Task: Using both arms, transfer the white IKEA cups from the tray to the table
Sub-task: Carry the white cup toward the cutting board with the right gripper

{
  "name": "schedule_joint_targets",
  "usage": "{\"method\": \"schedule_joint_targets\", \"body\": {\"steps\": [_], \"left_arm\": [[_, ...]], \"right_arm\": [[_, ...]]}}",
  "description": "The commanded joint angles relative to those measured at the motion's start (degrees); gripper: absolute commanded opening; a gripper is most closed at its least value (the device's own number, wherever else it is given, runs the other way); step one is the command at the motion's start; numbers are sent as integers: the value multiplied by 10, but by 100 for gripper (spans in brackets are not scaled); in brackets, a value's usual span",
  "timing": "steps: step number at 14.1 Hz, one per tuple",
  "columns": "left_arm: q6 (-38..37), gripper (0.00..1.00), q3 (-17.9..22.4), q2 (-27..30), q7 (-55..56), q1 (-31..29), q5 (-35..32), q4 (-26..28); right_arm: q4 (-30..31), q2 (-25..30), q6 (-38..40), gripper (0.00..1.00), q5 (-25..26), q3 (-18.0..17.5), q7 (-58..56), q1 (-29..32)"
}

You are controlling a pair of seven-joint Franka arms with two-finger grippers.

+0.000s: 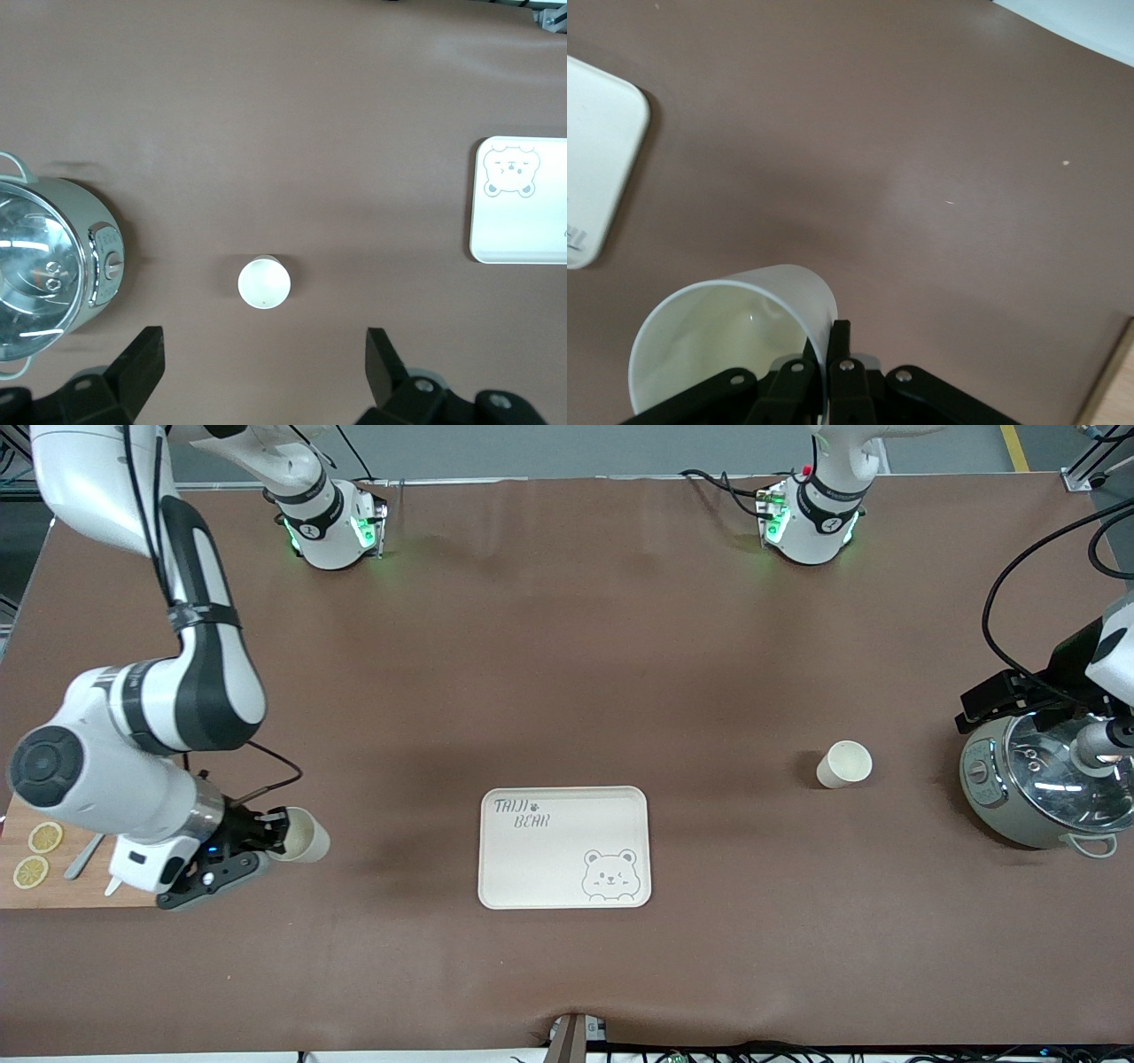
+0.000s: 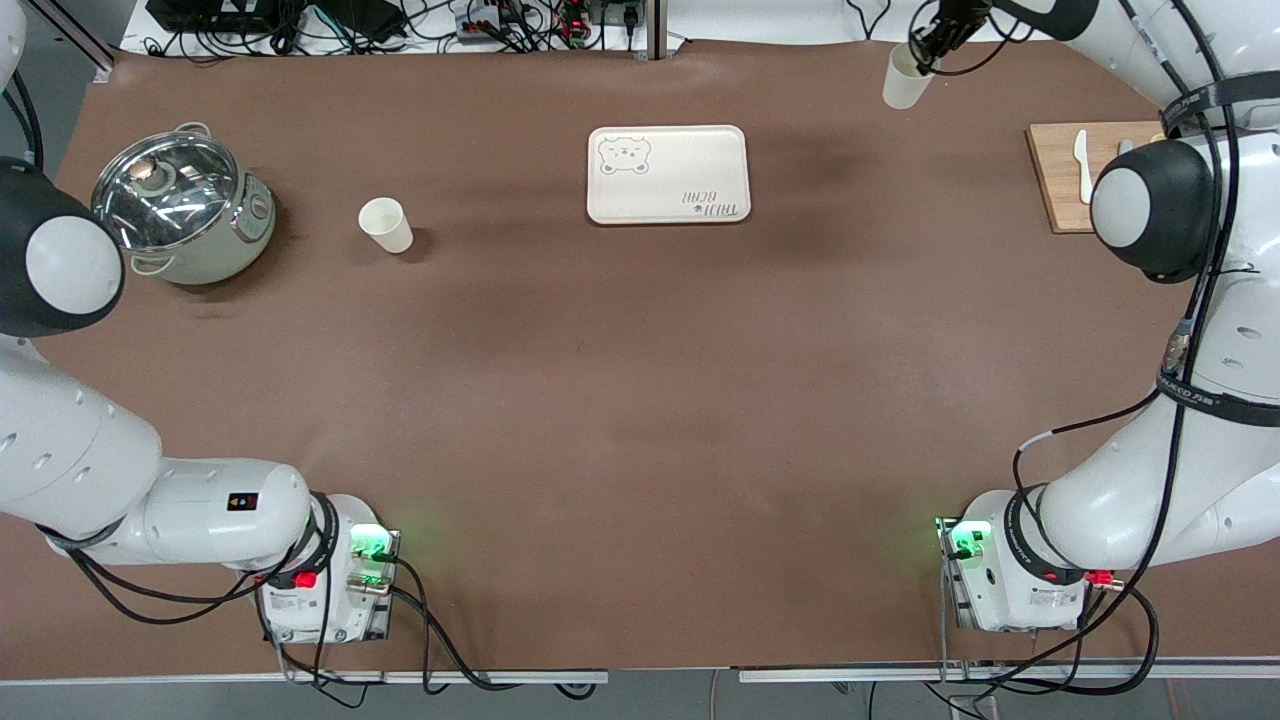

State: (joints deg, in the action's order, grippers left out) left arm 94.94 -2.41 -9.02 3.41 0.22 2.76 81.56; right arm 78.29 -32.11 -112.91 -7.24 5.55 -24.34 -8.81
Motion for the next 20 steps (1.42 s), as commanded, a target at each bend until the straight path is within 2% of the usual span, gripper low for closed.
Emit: {"method": "schedule_joint_targets", "body": {"steps": [1,4,13,20], "left_arm": [[-12,100,13,17,-47,10,1,0],[-15,100,37,22,-77,25,0,0],[-30,100,34,21,-81,29,-6,2],[-33,100,33,36,-74,29,-7,1]], "right_arm": [[15,6,-5,0,-7,-11,-59,32],[15,-1,-7,0,-32,-11,-102,51],[15,-66,-71,0,-34,-11,-165,81],[32,-100,-126,0,-34,-11,-165,82]]}}
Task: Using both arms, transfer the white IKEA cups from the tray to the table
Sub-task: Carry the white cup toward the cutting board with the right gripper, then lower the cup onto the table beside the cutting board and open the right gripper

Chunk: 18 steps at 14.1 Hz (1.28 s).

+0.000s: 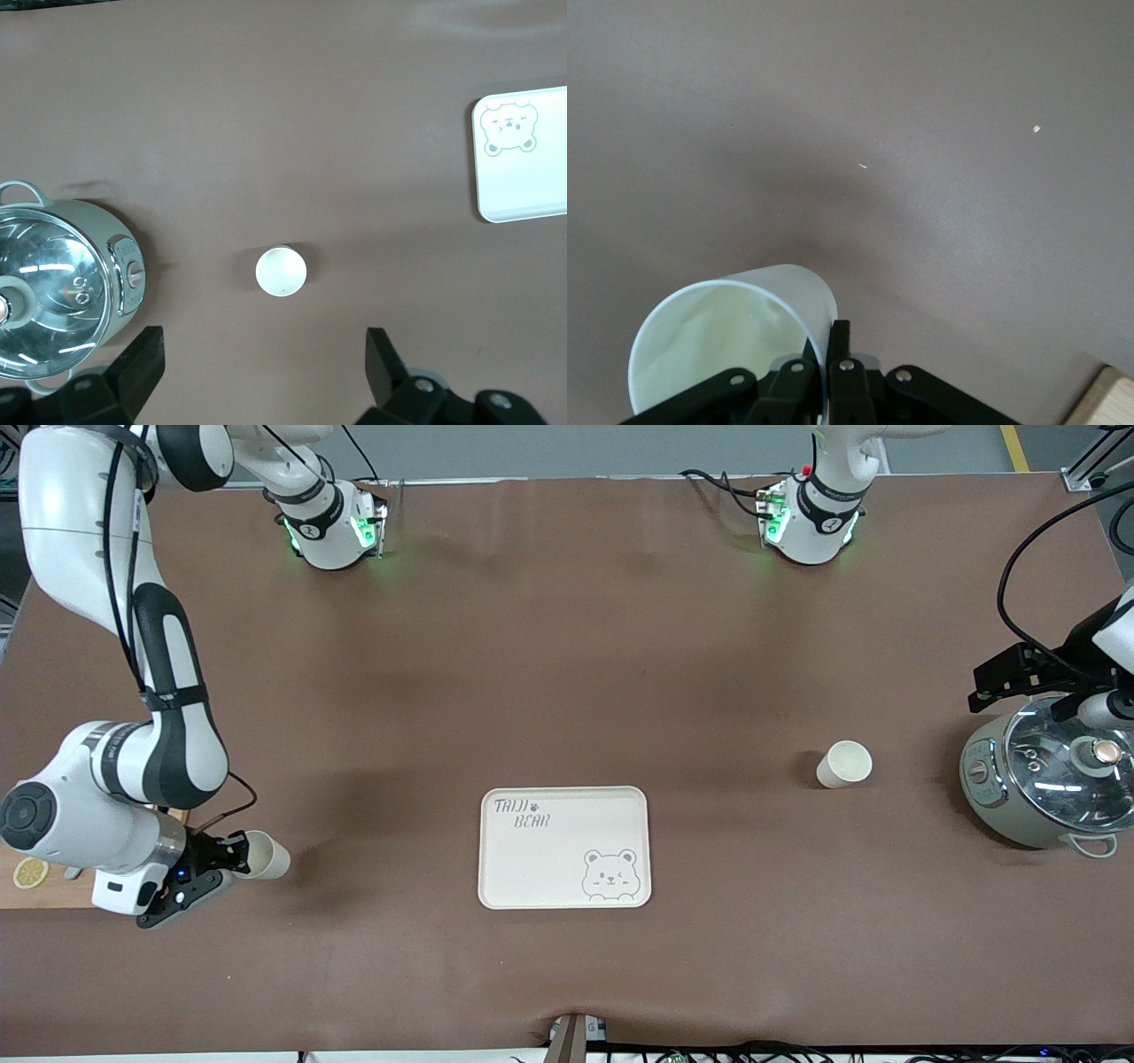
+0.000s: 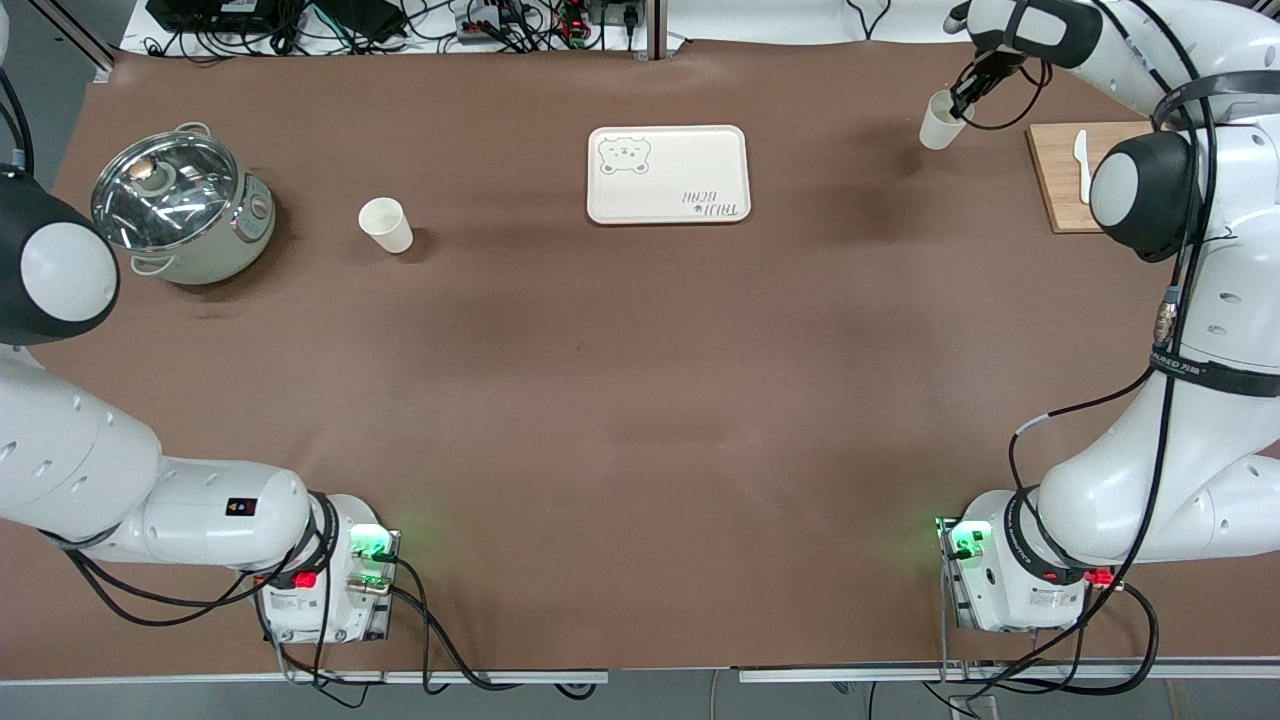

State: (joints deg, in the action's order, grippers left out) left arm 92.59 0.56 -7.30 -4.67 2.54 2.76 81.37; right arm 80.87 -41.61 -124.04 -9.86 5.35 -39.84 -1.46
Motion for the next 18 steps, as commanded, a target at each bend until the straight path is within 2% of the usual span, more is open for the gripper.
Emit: {"method": "schedule_joint_targets", "body": {"steps": [1,5,7,9,13,18], "left_arm": [[-14,100,3,20,25,6,-7,3],[-17,100,-6,20,46,6,-8,3],[-17,100,-8,18,48,9,-29,4],[-17,100,-26,18,48,6,-43,4],[-17,100,-27,17,38,5,-43,5],[-21,100,-30,18,-37,8,-43,7]], "right_arm": [[9,-12,-24,0,-9,-9,-10,9],[10,-22,-31,0,-9,-9,-10,8],[10,-28,-40,0,-8,-9,-10,6],[10,-30,-45,0,-8,-9,-10,5],[10,-35,-51,0,-8,-9,-10,4],[10,-37,-57,0,-8,-9,-10,4]]}}
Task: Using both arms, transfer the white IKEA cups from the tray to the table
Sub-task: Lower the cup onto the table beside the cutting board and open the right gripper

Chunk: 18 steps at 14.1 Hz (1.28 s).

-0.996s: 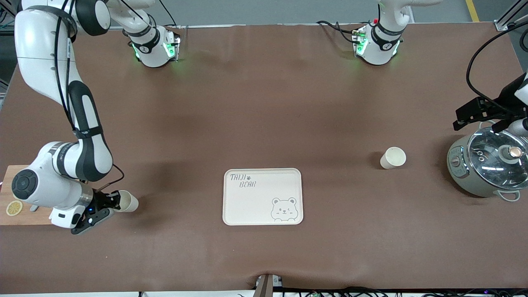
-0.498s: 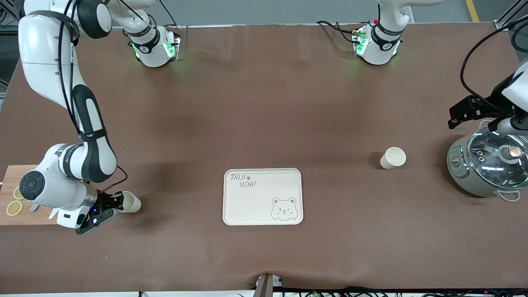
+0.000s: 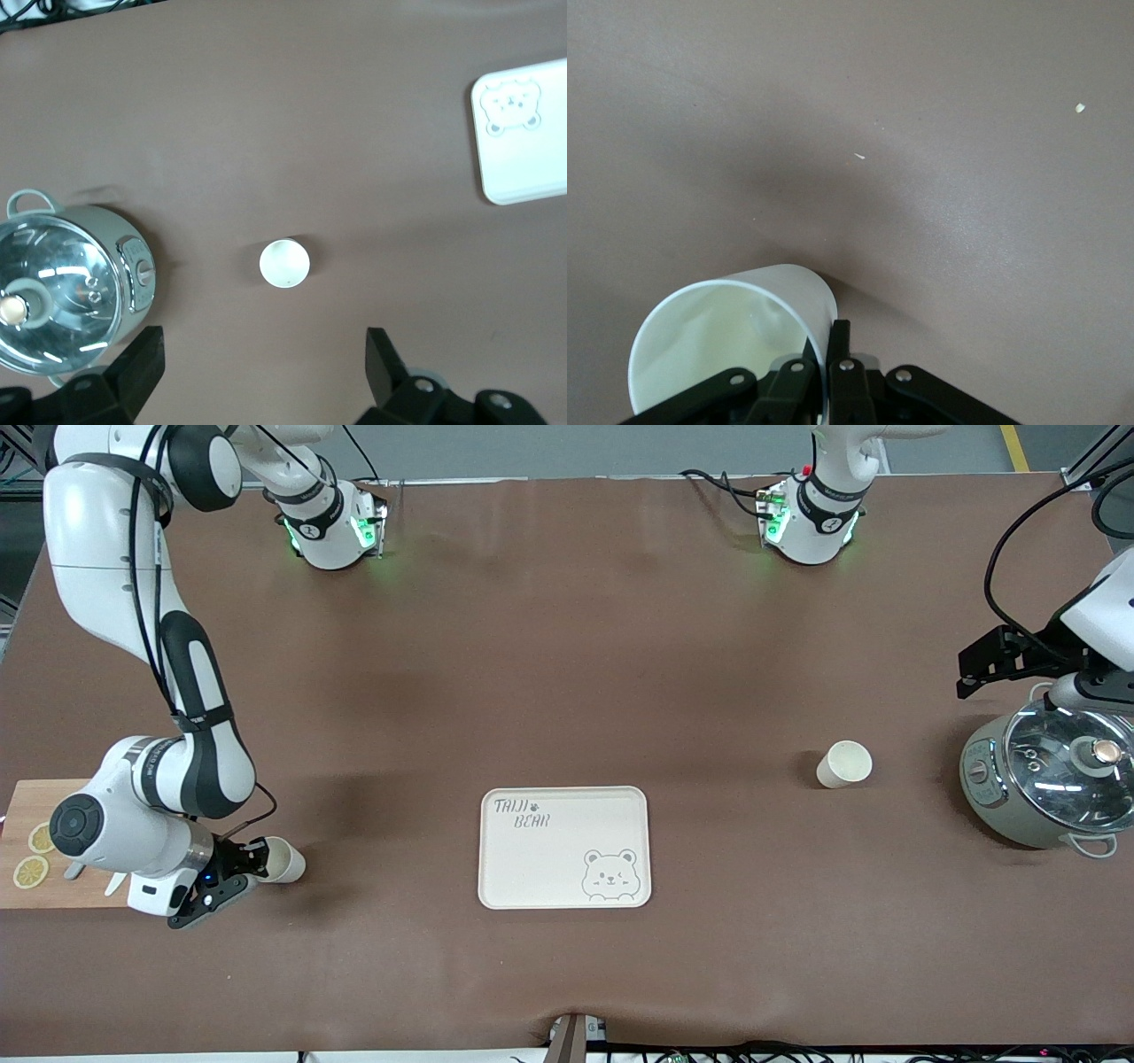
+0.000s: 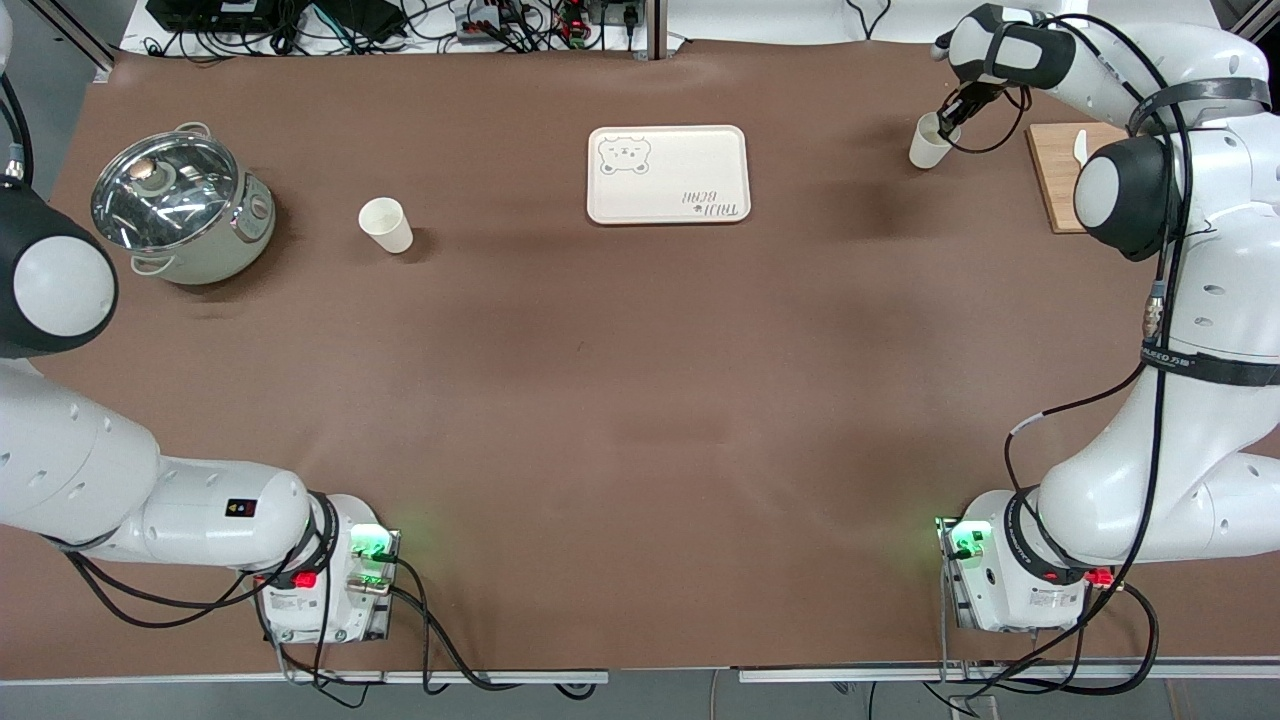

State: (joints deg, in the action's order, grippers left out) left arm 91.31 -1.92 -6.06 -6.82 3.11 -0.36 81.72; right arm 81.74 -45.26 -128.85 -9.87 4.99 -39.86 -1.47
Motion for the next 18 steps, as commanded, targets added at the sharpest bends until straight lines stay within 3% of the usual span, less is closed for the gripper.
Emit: {"method": "schedule_joint_targets", "body": {"steps": [1,3,4,5,6,7,11,18], "left_arm": [[-9,100,-12,5,-15,1,-12,5],[-17,100,-13,5,-15,1,-15,5],[-17,100,-13,4,-15,1,-15,5],[-18,100,-13,4,-15,1,-15,5],[-18,100,-13,4,-15,1,-15,5],[-18,100,-13,4,-15,-1,-15,5],[-18,100,-13,3,-13,-1,-15,5],[-18,100,-13,-2,-9,-2,-15,5]], "right_arm": [[1,-1,-10,0,-8,-5,-10,4],[0,-1,-11,0,-8,-5,-10,3],[0,-2,-11,6,-8,-5,-10,3],[0,-3,-11,23,-8,-5,-9,2],[0,-4,-11,49,-9,-5,-8,2],[0,-4,-11,64,-9,-5,-8,2],[-2,-4,-11,98,-9,-5,-7,4],[-25,2,-4,100,-9,-5,-1,8]]}}
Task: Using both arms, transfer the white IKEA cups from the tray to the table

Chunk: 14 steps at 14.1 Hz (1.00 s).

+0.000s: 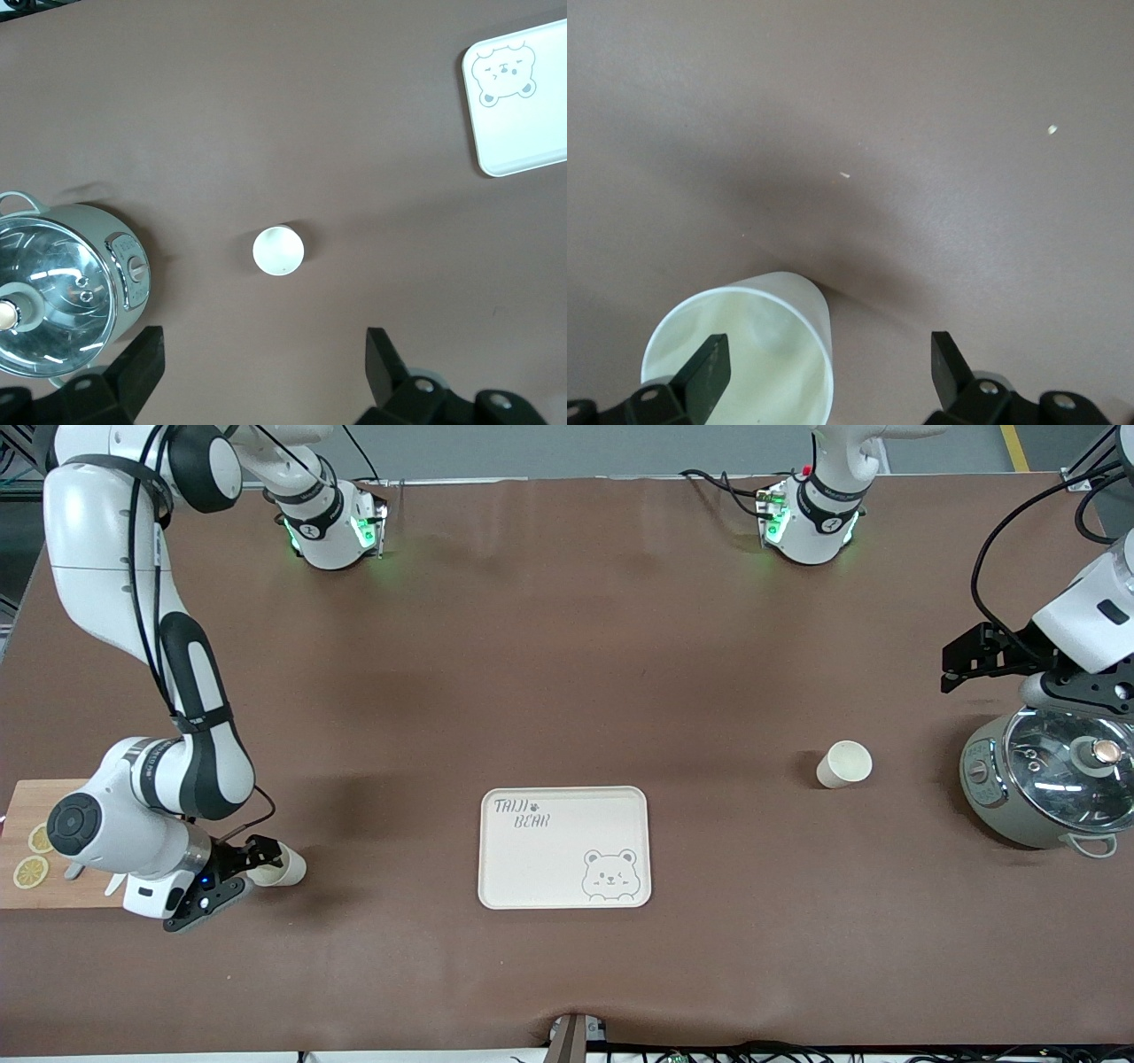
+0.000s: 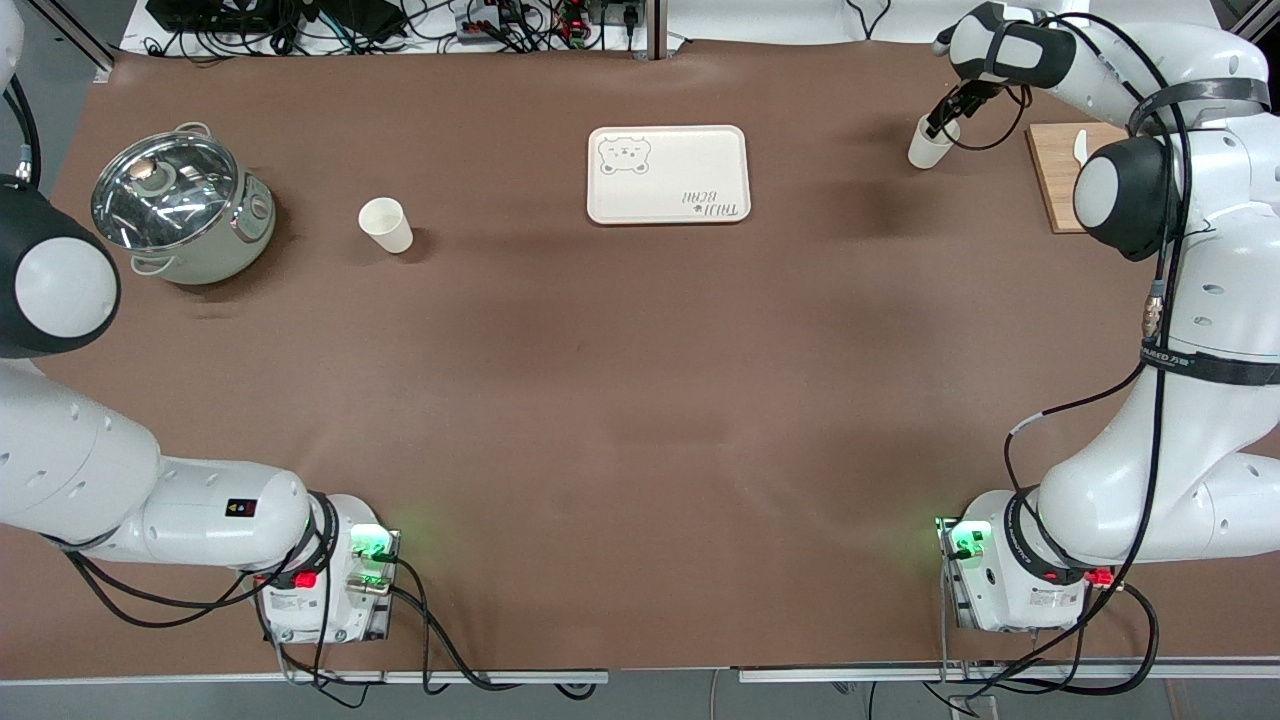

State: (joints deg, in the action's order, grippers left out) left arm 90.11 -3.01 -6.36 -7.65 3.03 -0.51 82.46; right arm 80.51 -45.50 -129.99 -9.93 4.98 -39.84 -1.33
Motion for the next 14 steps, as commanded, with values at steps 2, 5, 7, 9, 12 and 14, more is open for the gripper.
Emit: {"method": "schedule_joint_targets", "body": {"steps": [2,5,7,9,12,14], "left_arm": [[-5,100,-2,1,-1,-2,-13,-3],[-5,100,-2,1,-1,-3,-13,-3],[-5,100,-2,1,-1,-3,-12,-3],[-5,100,-2,1,0,-1,-13,-3],[-5,100,-2,1,0,-1,-13,-3],[-5,100,-2,1,-1,-1,-13,-3]], "right_arm": [[-25,11,11,100,-8,-5,0,3],[-32,22,61,100,-5,-7,5,-3],[-61,38,120,100,-4,-3,6,-3],[-85,45,192,100,-4,-1,11,-1],[-107,113,293,100,3,1,53,-2],[-107,156,344,100,4,0,111,-3]]}}
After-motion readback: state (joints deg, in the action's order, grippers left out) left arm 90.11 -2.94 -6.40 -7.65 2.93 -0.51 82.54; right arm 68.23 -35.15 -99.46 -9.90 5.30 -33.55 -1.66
